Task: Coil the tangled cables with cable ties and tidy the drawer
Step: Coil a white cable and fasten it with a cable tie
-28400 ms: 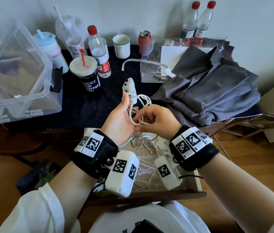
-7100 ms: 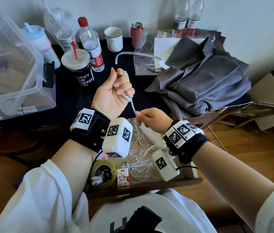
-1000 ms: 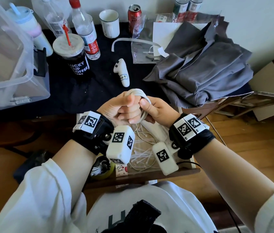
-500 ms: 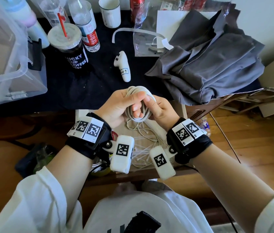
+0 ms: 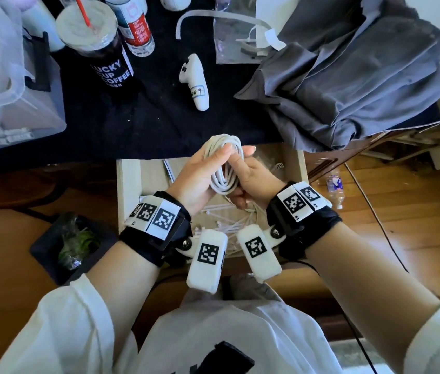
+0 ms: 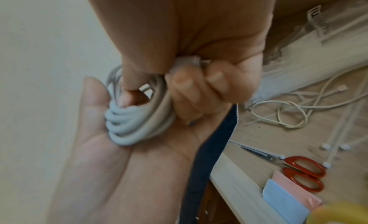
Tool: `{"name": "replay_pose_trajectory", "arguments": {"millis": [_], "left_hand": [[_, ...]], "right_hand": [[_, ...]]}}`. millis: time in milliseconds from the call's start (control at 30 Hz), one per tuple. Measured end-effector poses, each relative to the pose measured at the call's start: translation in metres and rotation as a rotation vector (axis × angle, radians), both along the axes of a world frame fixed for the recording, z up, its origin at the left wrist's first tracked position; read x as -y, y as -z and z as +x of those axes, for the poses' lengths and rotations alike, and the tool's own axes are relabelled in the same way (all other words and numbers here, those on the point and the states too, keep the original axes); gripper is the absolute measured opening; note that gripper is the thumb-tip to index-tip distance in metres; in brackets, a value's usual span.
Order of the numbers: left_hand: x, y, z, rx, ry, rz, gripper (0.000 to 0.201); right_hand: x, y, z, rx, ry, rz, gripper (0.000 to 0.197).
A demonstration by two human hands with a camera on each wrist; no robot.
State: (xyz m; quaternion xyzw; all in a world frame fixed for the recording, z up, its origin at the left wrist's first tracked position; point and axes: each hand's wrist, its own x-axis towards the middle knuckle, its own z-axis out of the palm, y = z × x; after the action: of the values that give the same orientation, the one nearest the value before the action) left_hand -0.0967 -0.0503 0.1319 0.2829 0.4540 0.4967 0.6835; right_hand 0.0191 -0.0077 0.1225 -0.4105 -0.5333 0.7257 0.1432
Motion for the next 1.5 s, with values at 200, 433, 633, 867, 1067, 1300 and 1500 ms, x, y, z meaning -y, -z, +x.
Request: {"name": "replay_pose_trajectory", "arguments": {"millis": [200,433,633,867,1067,1300,1500], "left_hand": [[0.002,0.008,0.001,-0.042,-0.046,-0.046,0.013],[0.000,0.011,-0.007,0.025,-0.130,-0.169,0.018],[-0.004,0.009,-0.009,-0.086,0.014,-0.225,0.010],[-0.008,0.002,-0.002,-0.221,0.217,-0.273,0.031],[-0.007,-0.004,-0.002,-0.120,0.387,-0.355,0.013],[0.002,0.020,0.000,-0.166,0.492,-0.445,0.008],[0.028,0.071,-0.003,-0.337,0.192,-0.542,0.027]], "right_hand": [[0.004,0.015,0.008,0.254,-0.213,-0.063,0.046],[-0.010,0.022,0.019,0.300,-0.107,0.113,0.036],[-0.024,0.005,0.020,0.128,0.029,0.231,0.022],[-0.032,-0.005,0.012,0.327,-0.169,0.417,0.018],[-0.026,-0.010,0.015,0.327,-0.215,0.684,0.011],[-0.012,0.012,0.018,0.295,-0.203,0.646,0.016],[-0.008,0.063,0.049,0.272,-0.080,0.399,0.034]]}}
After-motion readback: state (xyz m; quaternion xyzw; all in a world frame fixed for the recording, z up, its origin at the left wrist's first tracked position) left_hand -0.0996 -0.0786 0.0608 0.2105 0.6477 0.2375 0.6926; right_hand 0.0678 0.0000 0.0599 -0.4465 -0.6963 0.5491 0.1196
